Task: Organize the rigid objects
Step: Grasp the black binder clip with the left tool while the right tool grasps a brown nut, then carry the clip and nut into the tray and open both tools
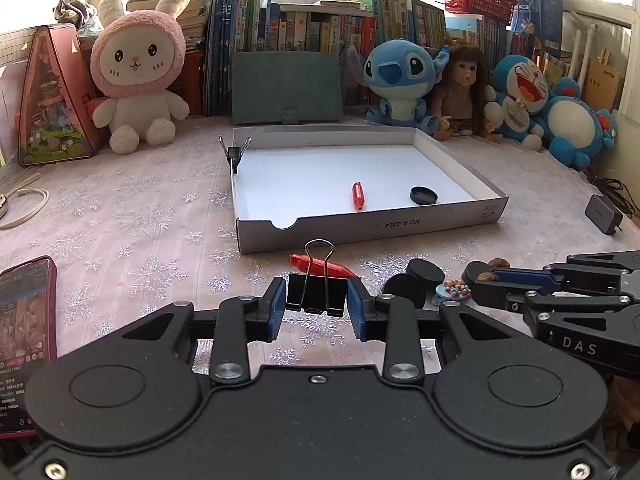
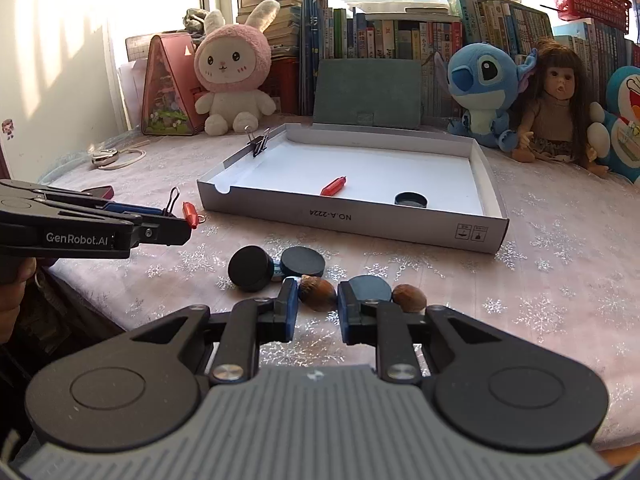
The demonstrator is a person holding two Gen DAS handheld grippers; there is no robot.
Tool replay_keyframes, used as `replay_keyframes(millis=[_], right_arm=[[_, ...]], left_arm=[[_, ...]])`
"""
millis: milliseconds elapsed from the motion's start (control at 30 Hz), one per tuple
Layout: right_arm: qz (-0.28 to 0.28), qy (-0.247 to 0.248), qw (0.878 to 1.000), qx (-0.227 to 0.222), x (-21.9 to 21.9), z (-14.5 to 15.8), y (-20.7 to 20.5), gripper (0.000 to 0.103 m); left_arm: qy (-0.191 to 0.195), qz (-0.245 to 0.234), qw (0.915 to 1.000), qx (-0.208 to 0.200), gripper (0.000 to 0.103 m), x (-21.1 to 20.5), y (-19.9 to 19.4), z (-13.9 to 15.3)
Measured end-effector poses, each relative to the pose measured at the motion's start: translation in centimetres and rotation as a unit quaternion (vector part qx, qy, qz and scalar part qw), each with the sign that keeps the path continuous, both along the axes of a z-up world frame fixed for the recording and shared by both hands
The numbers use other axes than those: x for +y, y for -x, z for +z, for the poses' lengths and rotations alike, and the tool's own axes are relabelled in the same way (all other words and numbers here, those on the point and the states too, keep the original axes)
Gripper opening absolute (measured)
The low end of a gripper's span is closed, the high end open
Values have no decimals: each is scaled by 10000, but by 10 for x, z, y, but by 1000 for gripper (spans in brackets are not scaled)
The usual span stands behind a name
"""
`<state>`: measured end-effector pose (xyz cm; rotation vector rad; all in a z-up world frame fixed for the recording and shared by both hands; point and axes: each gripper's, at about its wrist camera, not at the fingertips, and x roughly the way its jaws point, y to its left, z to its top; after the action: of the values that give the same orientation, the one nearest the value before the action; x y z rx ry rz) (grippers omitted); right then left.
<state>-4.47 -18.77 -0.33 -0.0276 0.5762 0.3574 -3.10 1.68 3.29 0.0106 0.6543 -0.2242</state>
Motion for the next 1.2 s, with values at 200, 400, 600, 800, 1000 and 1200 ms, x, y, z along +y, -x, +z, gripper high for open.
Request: replay_keyframes(millis=[200,400,600,800,1000,1200], right_arm=[[-178,-89,9998,72,-7,-1,-3,25],[-231,-85,9996,120,-9,-4,-3,25],[-268,-96,9996,90,-10,-2,-3,25],[-334,-113,9994,43,-13,1,-3,25],[-441,-162,9989,33,-16,3,-7,25],[-461,-130,9988,31,-18,3,-6,25]], left_arm=[[-94,26,9986,529,31,0,-6,-18],[-202,47,9985,514,31,4,0,-20],[20,-12,9989,469,44,7,-8,-24],[-51,-168,9991,376,30,8,-4,-8],[84,-351,9975,605,31,12,-9,7],[55,-679,9930,962,31,7,-11,3]])
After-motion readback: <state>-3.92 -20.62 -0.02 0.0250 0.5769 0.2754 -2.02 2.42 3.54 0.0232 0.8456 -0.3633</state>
